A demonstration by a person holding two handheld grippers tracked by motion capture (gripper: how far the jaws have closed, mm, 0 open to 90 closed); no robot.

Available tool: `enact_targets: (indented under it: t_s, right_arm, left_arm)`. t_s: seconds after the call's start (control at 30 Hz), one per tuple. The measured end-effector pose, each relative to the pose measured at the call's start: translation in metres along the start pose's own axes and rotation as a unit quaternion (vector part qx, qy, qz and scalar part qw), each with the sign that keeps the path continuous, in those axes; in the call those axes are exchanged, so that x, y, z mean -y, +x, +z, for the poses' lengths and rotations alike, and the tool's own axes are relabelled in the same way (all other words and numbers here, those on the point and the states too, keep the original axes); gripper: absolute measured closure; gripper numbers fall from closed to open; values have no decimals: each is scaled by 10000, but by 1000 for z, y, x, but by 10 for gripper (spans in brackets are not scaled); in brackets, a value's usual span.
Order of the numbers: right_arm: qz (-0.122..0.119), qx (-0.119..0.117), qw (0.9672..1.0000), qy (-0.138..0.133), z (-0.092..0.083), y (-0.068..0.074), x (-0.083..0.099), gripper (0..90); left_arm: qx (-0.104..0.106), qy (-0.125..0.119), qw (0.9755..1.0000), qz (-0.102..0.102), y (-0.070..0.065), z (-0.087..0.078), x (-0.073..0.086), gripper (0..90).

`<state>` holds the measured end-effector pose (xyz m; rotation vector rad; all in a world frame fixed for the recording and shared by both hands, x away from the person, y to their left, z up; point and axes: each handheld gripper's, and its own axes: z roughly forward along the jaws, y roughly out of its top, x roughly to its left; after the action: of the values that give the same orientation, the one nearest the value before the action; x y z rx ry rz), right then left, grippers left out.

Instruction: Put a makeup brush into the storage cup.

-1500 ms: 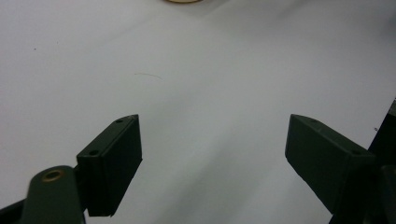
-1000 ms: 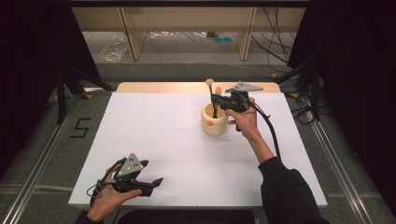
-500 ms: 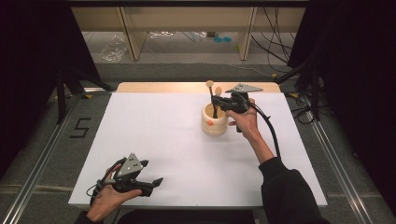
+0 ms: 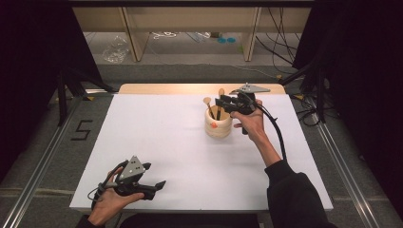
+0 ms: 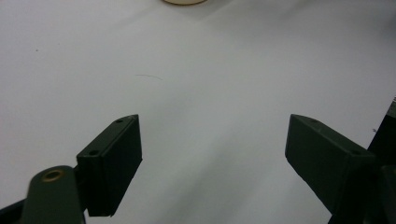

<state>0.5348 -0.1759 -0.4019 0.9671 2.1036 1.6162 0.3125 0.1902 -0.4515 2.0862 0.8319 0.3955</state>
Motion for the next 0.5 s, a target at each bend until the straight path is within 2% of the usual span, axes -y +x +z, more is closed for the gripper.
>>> enact_targets:
  t_s: [0.03,0.2,0.27,0.37,0.47,0.5]
  right_arm:
    - [10,27,10000,81,-2,1,-1,625]
    - [-9,98,9999,24,-5,2,-3,539]
    - [4,138,9999,52,-7,3,-4,508]
    - [-74,197,9998,30,-9,4,-6,473]
    - [-36,250,9996,83,-12,6,-7,455]
    - [-108,252,9996,64,-13,7,-8,448]
  left_arm:
    - [-34,8,10000,2,0,0,0,185]
    - [-20,-11,10000,-10,-1,-1,0,185]
    - [-21,-67,9999,-81,-1,0,0,185]
    - [-21,-72,9999,-83,-1,0,0,185]
    - [7,-128,9999,-110,-2,0,0,185]
    - [-4,-115,9997,-203,-3,0,0,185]
